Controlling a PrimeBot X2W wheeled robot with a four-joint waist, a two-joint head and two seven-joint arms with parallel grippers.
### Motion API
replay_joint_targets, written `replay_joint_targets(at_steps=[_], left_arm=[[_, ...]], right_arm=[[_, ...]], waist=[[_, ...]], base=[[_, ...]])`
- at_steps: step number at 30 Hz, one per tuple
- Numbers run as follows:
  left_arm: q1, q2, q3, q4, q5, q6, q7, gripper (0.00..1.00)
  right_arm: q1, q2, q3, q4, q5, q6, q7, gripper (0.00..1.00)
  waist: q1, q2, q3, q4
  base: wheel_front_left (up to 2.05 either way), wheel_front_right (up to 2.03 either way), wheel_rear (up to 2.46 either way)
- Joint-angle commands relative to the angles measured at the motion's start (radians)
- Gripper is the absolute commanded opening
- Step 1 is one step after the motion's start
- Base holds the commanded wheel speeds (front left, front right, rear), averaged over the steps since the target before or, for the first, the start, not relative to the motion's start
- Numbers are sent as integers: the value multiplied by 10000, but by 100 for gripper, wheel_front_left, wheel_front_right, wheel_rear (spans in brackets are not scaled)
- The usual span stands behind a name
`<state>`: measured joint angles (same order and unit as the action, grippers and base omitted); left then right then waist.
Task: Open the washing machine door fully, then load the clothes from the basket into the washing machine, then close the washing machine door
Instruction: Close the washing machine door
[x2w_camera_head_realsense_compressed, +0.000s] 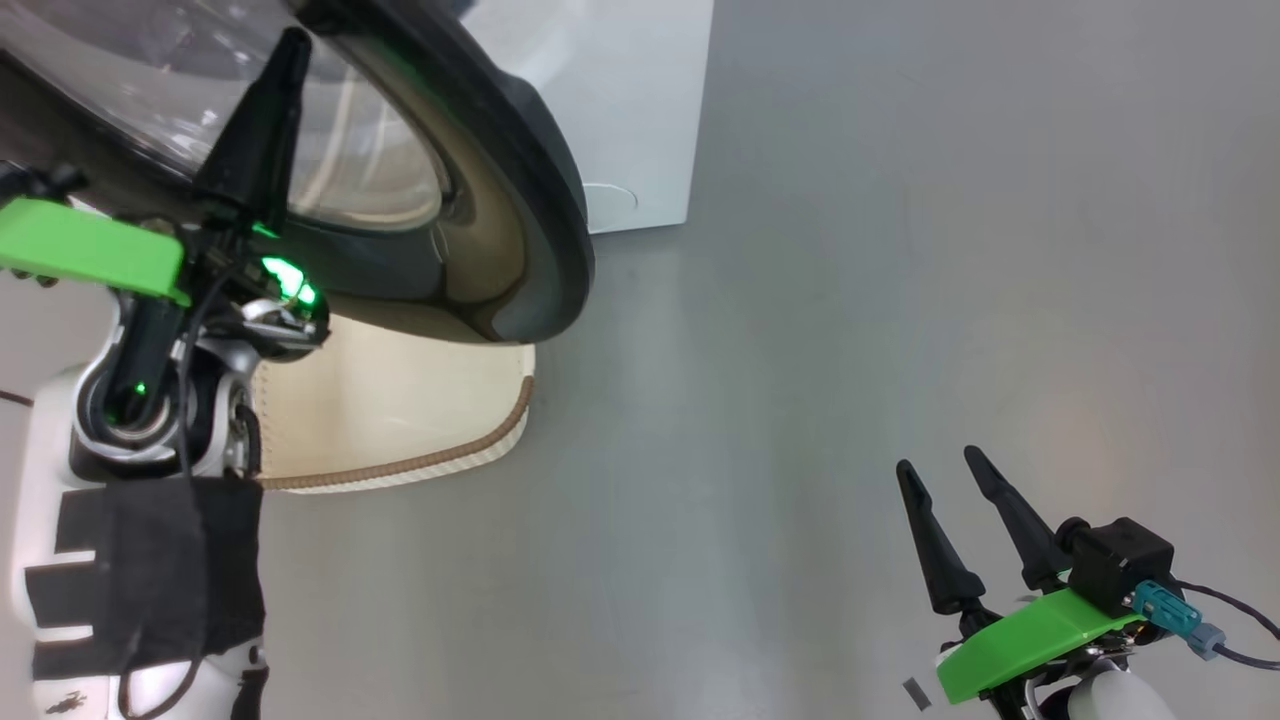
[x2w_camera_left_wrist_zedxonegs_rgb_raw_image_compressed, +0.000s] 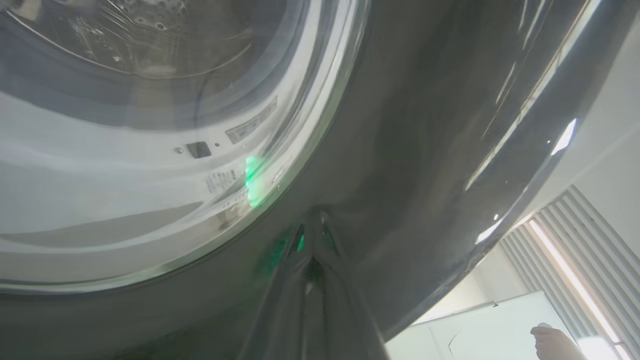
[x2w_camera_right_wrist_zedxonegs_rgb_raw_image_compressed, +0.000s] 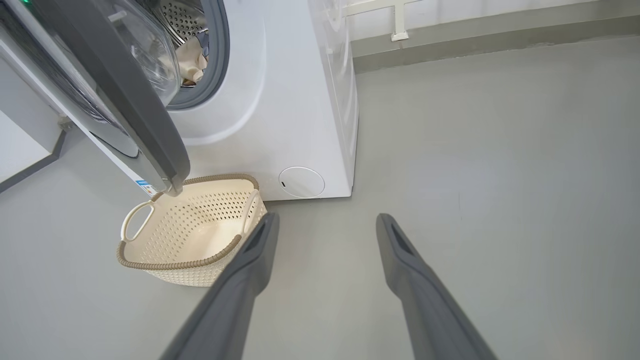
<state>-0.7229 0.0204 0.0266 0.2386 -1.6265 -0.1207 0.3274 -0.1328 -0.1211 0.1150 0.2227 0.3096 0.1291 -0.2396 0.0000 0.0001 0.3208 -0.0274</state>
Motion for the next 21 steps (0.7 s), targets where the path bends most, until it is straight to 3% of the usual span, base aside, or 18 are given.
replay_joint_targets(at_steps=[1,13,17,18,20,21], left_arm=[[-73,299,360,-256,131,-99,-126,0],[811,371,722,-495,784,-99,-929,0],[1252,608,527,-805,1463,-99,-1406,0],[1380,674,453,-916,1660,-99,-1591,4],[1687,873,204,-1147,2093,-99,-1910,47],[1846,994,63,-1230,2356,-99,-2130,100]], right_arm=[[-100,5,207,-157,-22,16,-105,100],[160,-41,260,6,62,16,-143,100],[303,-44,279,51,107,16,-149,100],[339,-43,282,55,118,16,-150,100],[419,-49,276,56,141,16,-154,100],[463,-53,273,58,152,16,-155,100]], waist=[[0,-1,-148,163],[0,-1,-1035,712],[0,-1,-1345,830],[0,-1,-1416,846],[0,-1,-1546,879],[0,-1,-1610,892]], base=[[0,0,0],[0,0,0],[0,0,0],[0,0,0],[0,0,0],[0,0,0]])
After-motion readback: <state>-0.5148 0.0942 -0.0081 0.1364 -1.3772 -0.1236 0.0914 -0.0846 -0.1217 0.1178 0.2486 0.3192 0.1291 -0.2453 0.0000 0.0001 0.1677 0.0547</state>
